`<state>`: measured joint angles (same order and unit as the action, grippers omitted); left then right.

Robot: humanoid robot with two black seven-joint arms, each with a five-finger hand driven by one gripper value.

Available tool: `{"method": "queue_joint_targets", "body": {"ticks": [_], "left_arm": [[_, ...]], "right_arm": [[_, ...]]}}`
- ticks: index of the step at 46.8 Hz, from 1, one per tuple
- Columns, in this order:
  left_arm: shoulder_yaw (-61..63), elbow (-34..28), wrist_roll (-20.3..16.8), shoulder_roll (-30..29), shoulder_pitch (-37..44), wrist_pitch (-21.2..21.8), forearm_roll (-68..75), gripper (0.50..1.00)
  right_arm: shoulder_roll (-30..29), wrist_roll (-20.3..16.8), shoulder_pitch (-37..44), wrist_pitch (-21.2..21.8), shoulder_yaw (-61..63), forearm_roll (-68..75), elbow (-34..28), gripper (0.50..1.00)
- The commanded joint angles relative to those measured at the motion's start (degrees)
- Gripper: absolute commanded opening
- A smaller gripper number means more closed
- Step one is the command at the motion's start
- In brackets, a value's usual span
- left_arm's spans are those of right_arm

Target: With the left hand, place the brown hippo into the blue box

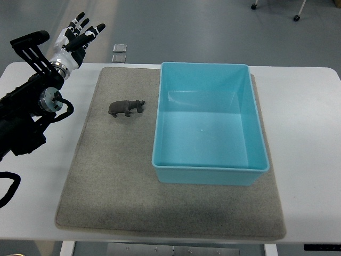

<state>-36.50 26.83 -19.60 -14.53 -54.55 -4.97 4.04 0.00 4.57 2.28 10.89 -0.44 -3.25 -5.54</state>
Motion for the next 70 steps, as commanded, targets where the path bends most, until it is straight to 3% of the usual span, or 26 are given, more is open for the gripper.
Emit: {"method": "queue_joint_targets", "body": {"ticks": [1, 12, 23, 45, 56, 70], "left_arm": [[0.28, -0.02, 0.00, -0.06, -0.12, -0.04, 0.00, 0.994], [0.55, 0.06, 0.00, -0.06, 0.06, -0.57, 0.35, 0.994], [0.46, -0.02, 0.17, -0.06, -0.12, -7.78, 0.88, 0.996], [4.84, 4.37, 0.44, -5.77, -1.96, -7.87, 2.72, 0.992], [16.98, 8.94, 0.08, -9.55, -4.60, -6.37, 10.98, 0.971], [19.36, 14.22, 0.08, -13.60, -6.27, -6.63, 32.15, 0.971]], "right_arm": [[0.00, 0.00, 0.00, 0.01, 0.00, 0.00, 0.00, 0.936], [0.00, 0.00, 0.00, 0.01, 0.00, 0.00, 0.00, 0.936], [0.00, 0.00, 0.00, 0.01, 0.00, 0.00, 0.00, 0.936], [0.00, 0.00, 0.00, 0.01, 0.00, 0.00, 0.00, 0.936], [0.00, 0.00, 0.00, 0.01, 0.00, 0.00, 0.00, 0.936], [0.00, 0.00, 0.00, 0.01, 0.00, 0.00, 0.00, 0.936]]}}
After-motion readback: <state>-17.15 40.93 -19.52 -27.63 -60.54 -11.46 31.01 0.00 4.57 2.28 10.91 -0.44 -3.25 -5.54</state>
